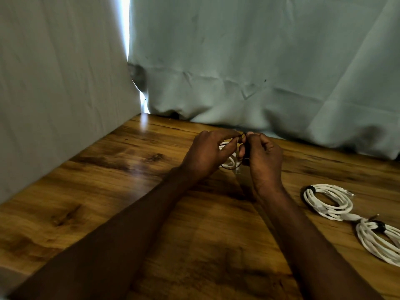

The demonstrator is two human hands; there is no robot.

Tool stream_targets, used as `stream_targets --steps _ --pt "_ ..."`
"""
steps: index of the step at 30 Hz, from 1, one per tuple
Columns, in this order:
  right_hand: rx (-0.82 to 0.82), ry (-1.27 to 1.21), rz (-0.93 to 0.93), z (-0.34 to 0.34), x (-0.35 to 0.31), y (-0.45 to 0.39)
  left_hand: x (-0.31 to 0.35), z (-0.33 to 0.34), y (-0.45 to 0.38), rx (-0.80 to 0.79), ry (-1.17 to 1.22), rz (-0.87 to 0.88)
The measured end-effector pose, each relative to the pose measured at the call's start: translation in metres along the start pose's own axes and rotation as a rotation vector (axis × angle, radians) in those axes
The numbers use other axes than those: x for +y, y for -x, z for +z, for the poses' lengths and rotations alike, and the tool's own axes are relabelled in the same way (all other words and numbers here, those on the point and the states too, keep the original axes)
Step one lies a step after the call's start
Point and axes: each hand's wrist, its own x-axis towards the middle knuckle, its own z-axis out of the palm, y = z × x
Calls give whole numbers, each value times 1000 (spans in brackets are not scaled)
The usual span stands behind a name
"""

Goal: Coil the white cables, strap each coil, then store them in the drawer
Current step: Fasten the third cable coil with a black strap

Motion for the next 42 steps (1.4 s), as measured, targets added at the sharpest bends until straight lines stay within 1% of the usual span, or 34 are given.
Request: stream_targets --steps 6,11,18,27,33,35,39,42 --pt "10 -24 -15 -1 0 -1 0 -1 0 0 -11 9" --pt "-38 18 18 -3 2 -4 1 -2 1 -2 3 18" --pt "-42 22 -9 -1 0 -1 -2 -1 0 -14 18 13" --pt "-52 91 66 -3 3 -2 -2 0 0 -14 10 -15" --pt "-89 45 120 -5 -4 -5 -1 -3 0 -22 37 -18" --pt "-103 58 155 -6 -5 -6 -1 -4 0 -39 61 -22" --pt "-63 82 178 -10 -5 -7 0 -8 0 -104 171 -23" --pt "-87 19 223 -12 -6 -7 0 -10 0 -146 209 -36"
